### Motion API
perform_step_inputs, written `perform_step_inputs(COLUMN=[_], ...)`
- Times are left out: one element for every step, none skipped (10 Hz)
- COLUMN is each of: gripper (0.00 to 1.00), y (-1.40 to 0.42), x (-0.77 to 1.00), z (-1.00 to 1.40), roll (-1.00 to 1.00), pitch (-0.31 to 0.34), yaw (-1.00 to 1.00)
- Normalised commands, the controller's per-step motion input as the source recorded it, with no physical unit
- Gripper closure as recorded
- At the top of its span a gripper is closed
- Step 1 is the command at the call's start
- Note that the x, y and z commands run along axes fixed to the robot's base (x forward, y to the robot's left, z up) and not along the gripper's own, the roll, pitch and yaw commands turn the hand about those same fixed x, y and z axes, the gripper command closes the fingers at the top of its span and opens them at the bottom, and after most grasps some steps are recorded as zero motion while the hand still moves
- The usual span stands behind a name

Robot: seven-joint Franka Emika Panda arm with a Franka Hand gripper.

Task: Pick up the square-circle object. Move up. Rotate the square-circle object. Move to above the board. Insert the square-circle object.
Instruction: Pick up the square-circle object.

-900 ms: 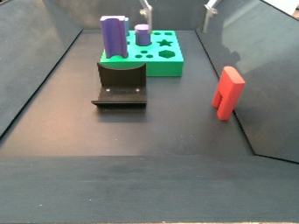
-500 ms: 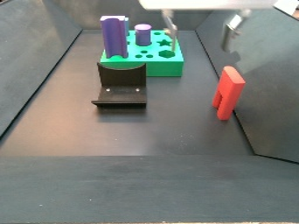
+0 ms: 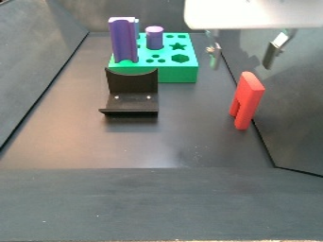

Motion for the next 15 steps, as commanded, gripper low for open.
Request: perform_step_inputs(gripper=[0.00,0.00,0.00,0.00,0.00,0.00,0.00,0.00,0.00,1.00,1.00,1.00,1.00,1.00,1.00], y=[0.00,0.00,0.00,0.00,0.02,0.01,0.01,0.03,0.00,0.00,0.00,0.00,0.00,0.00,0.00], x=[0.00,0.00,-0.02,-0.03,-0.10,-0.22,-0.22,-0.09,0.00,0.00,0.00,0.00,0.00,0.00,0.00], z=[-0.09,-0.38,-0.77,-0.82,-0.86,-0.92,-0.95,-0.73,0.00,0.00,0.00,0.00,0.00,0.00,0.00], roll=[0.00,0.05,0.12,0.14,0.14,0.14,0.14,0.01,0.00,0.00,0.00,0.00,0.00,0.00,0.00], pitch=[0.000,0.029,0.080,0.094,0.056,0.000,0.000,0.000,0.000,0.000,0.000,0.000,0.000,0.000,0.000], yaw=[0.01,0.00,0.00,0.00,0.00,0.00,0.00,0.00,0.00,0.00,0.00,0.00,0.00,0.00,0.00])
